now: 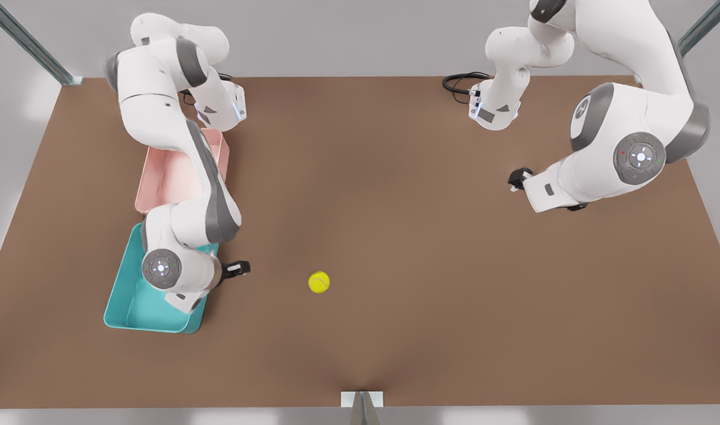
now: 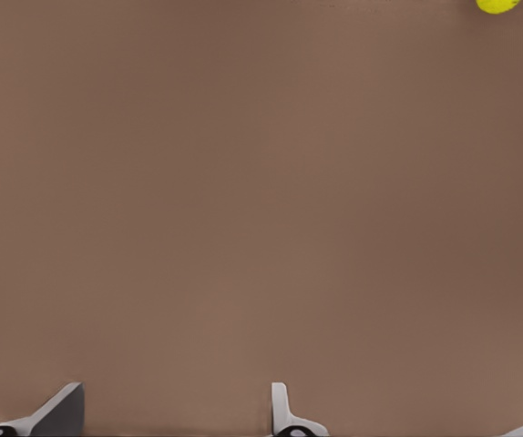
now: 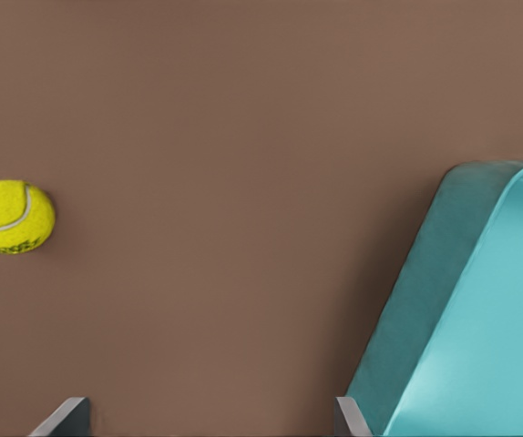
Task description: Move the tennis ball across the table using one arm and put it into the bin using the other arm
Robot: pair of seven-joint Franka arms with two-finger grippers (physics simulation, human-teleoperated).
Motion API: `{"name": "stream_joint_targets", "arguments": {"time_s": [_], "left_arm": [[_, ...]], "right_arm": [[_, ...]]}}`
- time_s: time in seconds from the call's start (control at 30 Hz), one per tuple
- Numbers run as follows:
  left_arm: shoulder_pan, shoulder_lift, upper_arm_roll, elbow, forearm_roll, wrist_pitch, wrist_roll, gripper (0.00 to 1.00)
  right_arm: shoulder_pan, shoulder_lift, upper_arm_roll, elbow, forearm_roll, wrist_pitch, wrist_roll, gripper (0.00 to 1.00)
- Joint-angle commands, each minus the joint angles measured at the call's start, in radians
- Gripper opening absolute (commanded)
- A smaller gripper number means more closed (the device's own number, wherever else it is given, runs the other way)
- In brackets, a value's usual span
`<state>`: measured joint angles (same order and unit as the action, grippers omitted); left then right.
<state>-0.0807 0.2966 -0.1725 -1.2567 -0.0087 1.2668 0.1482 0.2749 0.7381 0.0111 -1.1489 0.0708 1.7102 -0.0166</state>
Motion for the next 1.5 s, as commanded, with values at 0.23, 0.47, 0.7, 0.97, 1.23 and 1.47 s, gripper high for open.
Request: {"name": "stream_joint_targets", "arguments": {"time_s": [0.23,0.47,0.7,0.97,1.23,1.47], "left_arm": [[-0.04,0.058,-0.012,0.002,0.003,0.092,-0.53,1.0],[-0.037,0.059,-0.012,-0.001,0.003,0.092,-0.532,1.0],[-0.034,0.059,-0.012,-0.003,-0.002,0.088,-0.532,1.0],[-0.034,0.061,-0.012,-0.006,-0.004,0.088,-0.532,1.0],[-0.034,0.067,-0.012,-0.007,-0.004,0.088,-0.532,1.0],[-0.03,0.067,-0.012,-0.009,-0.004,0.086,-0.532,1.0]], "right_arm": [[0.276,0.181,-0.013,0.018,-0.06,0.539,0.53,1.0],[0.285,0.199,-0.01,-0.037,-0.057,0.549,0.569,1.0],[0.285,0.199,-0.013,-0.08,-0.057,0.548,0.572,1.0],[0.287,0.205,-0.014,-0.081,-0.058,0.548,0.572,1.0],[0.285,0.267,-0.014,-0.063,-0.062,0.582,0.569,1.0],[0.285,0.287,-0.013,-0.054,-0.06,0.598,0.563,1.0]]}}
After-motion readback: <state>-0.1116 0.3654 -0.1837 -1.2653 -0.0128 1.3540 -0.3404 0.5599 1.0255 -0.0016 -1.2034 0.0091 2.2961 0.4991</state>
